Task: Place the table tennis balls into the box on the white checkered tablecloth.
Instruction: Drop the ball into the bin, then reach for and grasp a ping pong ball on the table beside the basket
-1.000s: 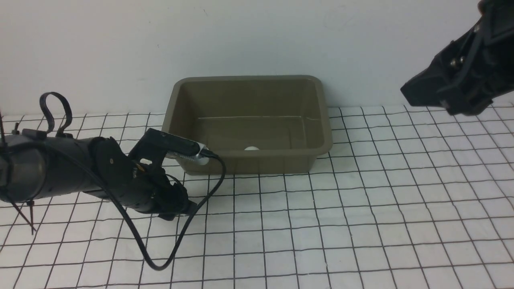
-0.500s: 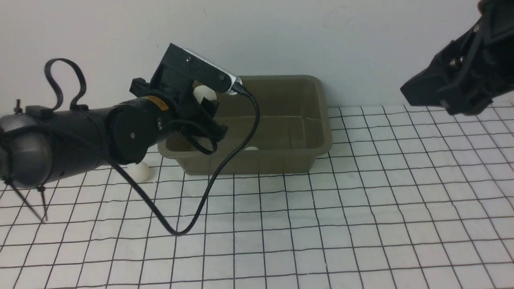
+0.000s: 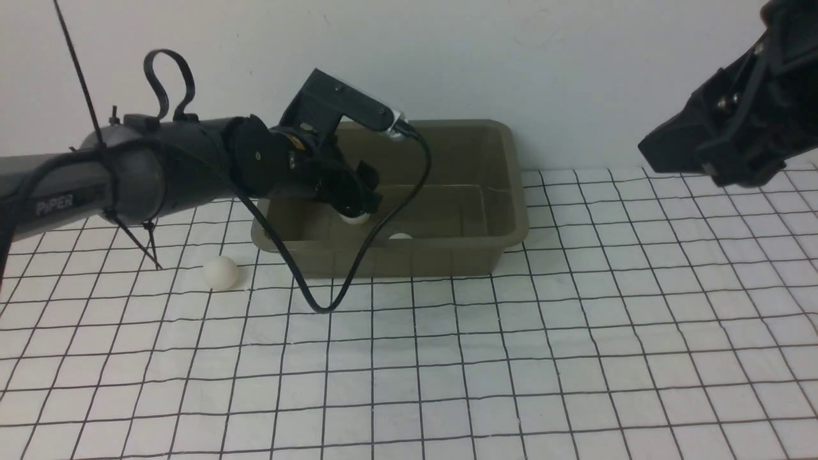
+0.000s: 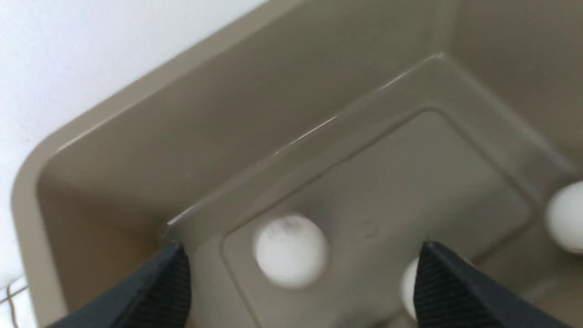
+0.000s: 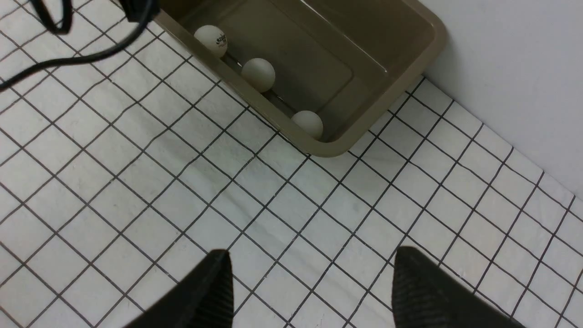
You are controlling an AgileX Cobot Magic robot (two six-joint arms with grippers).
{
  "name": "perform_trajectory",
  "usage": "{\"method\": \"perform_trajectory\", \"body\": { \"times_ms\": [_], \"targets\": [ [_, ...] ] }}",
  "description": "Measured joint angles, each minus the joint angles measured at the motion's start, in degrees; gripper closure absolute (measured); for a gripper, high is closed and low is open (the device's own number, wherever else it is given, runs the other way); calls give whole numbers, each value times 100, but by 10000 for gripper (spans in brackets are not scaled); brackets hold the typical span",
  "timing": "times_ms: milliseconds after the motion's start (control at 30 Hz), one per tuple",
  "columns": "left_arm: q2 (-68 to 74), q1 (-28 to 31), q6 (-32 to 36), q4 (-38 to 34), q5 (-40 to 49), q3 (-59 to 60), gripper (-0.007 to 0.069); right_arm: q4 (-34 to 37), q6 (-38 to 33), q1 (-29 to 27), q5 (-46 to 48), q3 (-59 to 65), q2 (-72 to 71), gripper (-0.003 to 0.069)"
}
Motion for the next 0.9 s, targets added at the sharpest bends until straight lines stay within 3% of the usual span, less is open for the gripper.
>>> {"method": "perform_trajectory", "body": {
  "times_ms": [133, 367, 600, 833, 900],
  "targets": [
    [-587, 415, 0, -35, 869, 45, 43, 5, 0, 0, 13, 0, 0, 228],
    [-1276, 1656, 340, -48, 1930, 300, 98, 24, 0, 0, 61, 0, 0, 228],
    [-1123, 2368, 1718, -666, 2913, 303, 104, 130, 0, 0, 56, 0, 0, 228],
    [-409, 2551, 3419, -1703, 3092, 303, 104, 151, 0, 0, 56, 0, 0, 228],
    [-200, 2551, 3500, -1768, 3083, 303, 104, 171, 0, 0, 56, 0, 0, 228]
  ]
}}
